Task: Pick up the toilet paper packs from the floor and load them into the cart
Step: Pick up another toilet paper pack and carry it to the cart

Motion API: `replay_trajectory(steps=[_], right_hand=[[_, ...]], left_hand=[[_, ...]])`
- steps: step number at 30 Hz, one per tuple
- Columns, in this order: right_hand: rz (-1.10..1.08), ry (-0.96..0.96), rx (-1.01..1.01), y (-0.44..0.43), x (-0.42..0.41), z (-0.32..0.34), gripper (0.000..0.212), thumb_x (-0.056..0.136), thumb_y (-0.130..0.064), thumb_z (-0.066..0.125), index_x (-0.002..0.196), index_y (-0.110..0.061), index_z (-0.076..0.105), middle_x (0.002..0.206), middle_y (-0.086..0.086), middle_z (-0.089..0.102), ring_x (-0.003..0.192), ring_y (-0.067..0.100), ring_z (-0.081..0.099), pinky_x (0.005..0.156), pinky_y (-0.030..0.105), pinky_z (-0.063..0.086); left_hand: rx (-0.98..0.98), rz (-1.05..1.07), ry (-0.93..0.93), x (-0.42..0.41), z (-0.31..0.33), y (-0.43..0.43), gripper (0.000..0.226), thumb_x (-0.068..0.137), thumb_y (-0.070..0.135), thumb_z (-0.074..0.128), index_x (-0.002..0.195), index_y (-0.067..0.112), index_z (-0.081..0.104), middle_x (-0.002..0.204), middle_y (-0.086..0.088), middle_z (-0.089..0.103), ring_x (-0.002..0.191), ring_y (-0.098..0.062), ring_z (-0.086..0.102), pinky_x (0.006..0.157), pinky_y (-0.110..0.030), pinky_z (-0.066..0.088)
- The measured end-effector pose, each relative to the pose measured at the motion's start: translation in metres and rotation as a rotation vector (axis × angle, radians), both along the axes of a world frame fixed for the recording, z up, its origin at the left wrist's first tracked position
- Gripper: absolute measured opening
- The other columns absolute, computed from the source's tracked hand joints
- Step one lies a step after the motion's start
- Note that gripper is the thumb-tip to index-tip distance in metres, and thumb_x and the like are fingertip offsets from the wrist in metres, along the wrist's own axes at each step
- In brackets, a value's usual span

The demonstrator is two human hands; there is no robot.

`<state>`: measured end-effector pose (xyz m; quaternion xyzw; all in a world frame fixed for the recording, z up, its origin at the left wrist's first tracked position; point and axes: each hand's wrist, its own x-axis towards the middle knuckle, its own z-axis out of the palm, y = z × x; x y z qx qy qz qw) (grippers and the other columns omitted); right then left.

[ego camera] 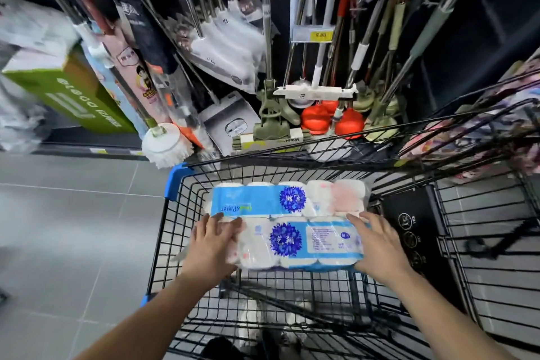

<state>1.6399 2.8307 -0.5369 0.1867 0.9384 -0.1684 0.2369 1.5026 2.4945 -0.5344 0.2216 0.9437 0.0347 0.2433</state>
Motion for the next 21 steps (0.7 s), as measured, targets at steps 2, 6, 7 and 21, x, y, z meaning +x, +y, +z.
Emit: replay_trajectory(steps=[2,6,7,21], right_hand=[[-0.004,0.003,0.035,-0.001,-0.002,-0.017,0.113,0.063,-0.057,0.081,0.158,-0.032,0.024,0.156,0.002,0.026,0.147,0.028,0.021,0.121,0.045,0.025],[0.003,-0.004,0.085,-0.002,-0.009,-0.043,0.105,0.068,-0.046,0.083,0.156,-0.03,0.028,0.157,0.002,0.03,0.148,0.031,0.023,0.12,0.051,0.029],[0.005,0.001,0.087,-0.003,-0.011,-0.047,0.102,0.07,-0.044,0.083,0.156,-0.03,0.029,0.158,0.002,0.03,0.148,0.03,0.022,0.12,0.05,0.029],[0.04,-0.005,0.107,-0.001,-0.008,-0.064,0.12,0.068,-0.047,0.087,0.161,-0.027,0.015,0.166,0.01,0.012,0.155,0.034,0.007,0.125,0.053,0.019]], left_hand=[[-0.026,0.0,0.004,0.002,-0.016,0.0,0.109,0.073,0.06,0.078,0.16,0.043,0.015,0.164,-0.01,0.021,0.154,-0.04,0.011,0.126,-0.056,0.015],[-0.086,0.008,-0.019,0.008,-0.044,0.0,0.109,0.072,0.053,0.08,0.16,0.038,0.017,0.16,-0.014,0.027,0.151,-0.046,0.022,0.122,-0.059,0.025],[-0.076,-0.002,-0.011,0.01,-0.051,0.0,0.107,0.067,0.047,0.085,0.155,0.036,0.026,0.153,-0.015,0.037,0.145,-0.047,0.034,0.116,-0.061,0.036],[-0.081,-0.075,0.025,0.01,-0.069,0.003,0.102,0.065,0.03,0.089,0.152,0.028,0.037,0.144,-0.011,0.043,0.137,-0.036,0.042,0.111,-0.054,0.043]])
